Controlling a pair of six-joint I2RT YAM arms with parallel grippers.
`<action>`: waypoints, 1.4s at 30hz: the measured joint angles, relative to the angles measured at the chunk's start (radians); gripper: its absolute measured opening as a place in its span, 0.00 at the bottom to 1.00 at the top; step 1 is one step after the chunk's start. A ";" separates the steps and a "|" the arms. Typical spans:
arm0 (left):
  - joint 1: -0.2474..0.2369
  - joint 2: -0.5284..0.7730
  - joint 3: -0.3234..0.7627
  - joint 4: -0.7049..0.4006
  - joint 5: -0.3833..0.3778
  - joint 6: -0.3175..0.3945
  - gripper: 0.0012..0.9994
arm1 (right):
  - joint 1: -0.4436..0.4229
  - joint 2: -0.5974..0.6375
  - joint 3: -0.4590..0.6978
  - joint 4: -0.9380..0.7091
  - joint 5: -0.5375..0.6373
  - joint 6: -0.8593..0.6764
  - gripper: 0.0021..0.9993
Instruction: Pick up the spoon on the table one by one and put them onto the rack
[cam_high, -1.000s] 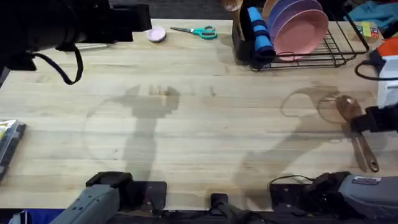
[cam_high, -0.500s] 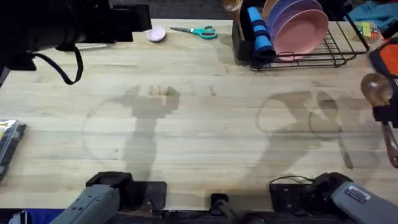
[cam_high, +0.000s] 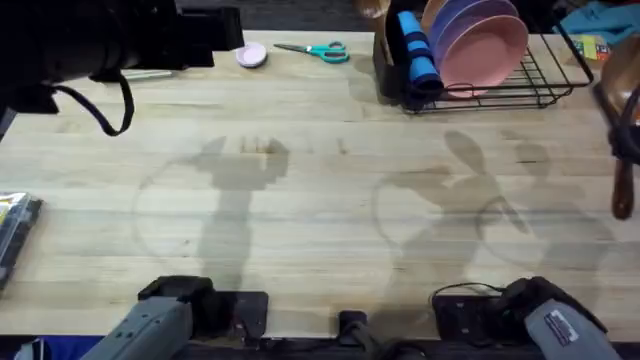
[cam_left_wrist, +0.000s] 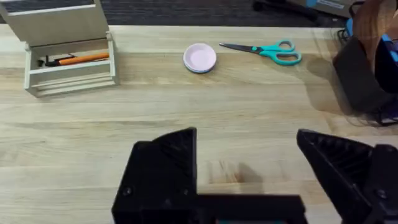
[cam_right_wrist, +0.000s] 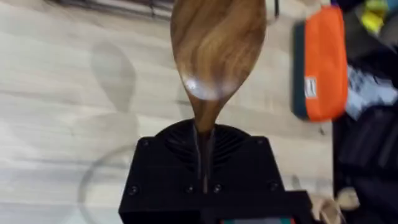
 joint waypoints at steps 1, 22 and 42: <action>0.000 0.000 0.000 0.000 0.000 0.000 0.99 | 0.014 0.001 0.000 0.008 -0.013 0.002 0.03; 0.000 0.000 0.000 0.000 0.000 0.000 0.99 | 0.615 0.262 0.000 0.584 0.087 0.148 0.03; 0.000 0.000 0.000 0.000 0.000 -0.003 0.99 | 0.793 0.638 0.122 1.189 0.076 0.510 0.03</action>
